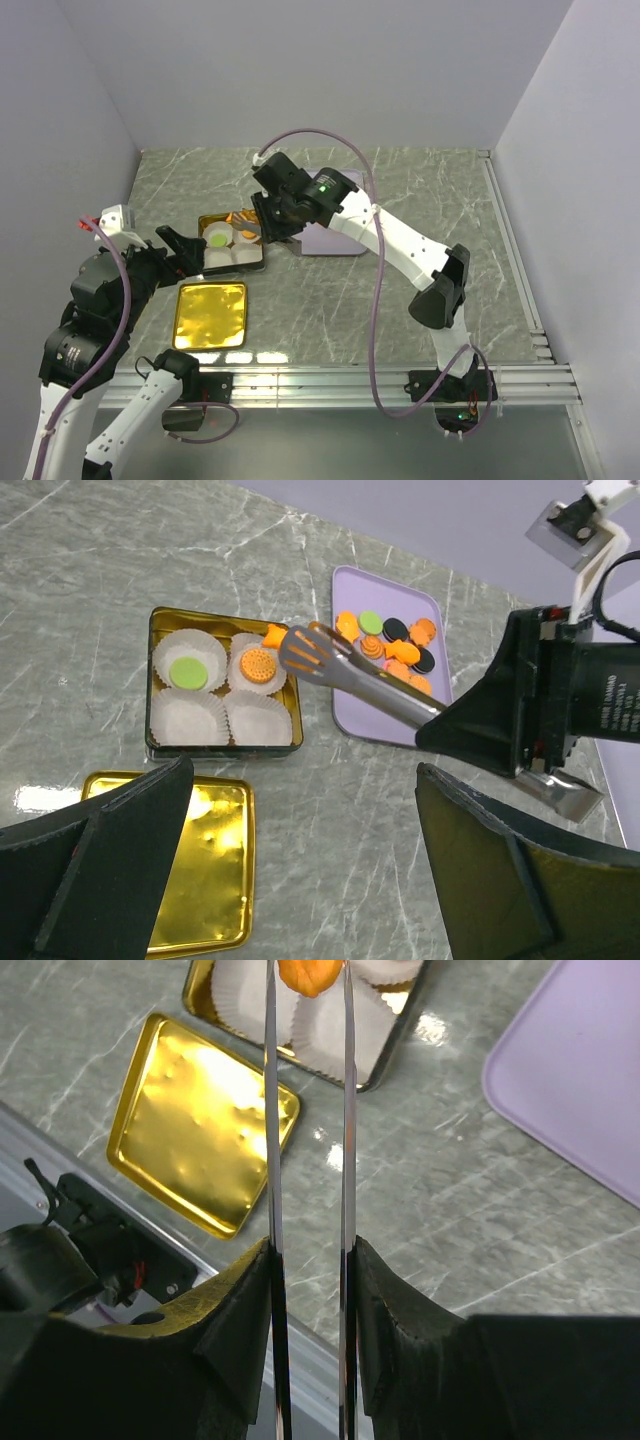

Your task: Pack the cookies

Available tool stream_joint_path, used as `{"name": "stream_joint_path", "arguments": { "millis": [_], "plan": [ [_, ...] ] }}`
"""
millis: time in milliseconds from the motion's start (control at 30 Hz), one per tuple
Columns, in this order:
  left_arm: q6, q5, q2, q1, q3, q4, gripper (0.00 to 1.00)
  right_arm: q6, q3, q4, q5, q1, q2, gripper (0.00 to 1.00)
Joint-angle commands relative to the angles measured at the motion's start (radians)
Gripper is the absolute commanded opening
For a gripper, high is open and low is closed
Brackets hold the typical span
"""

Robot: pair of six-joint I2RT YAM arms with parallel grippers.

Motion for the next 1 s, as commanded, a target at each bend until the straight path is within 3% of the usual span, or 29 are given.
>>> {"name": "stream_joint_path", "arguments": {
  "millis": [0,667,967],
  "plan": [
    [-0.005,0.011,-0.014,-0.003,0.002,0.024,0.99,-0.008,0.056,0.026,-0.012,0.031,0.033,0.34],
    [-0.002,-0.006,-0.022,-0.003,0.003,0.010,0.99,-0.025,0.168,0.057,-0.129,0.080,0.232,0.34],
    [0.012,-0.032,-0.028,-0.003,0.020,-0.016,0.99,-0.019,0.220,0.058,-0.108,0.078,0.308,0.36]
  ]
}}
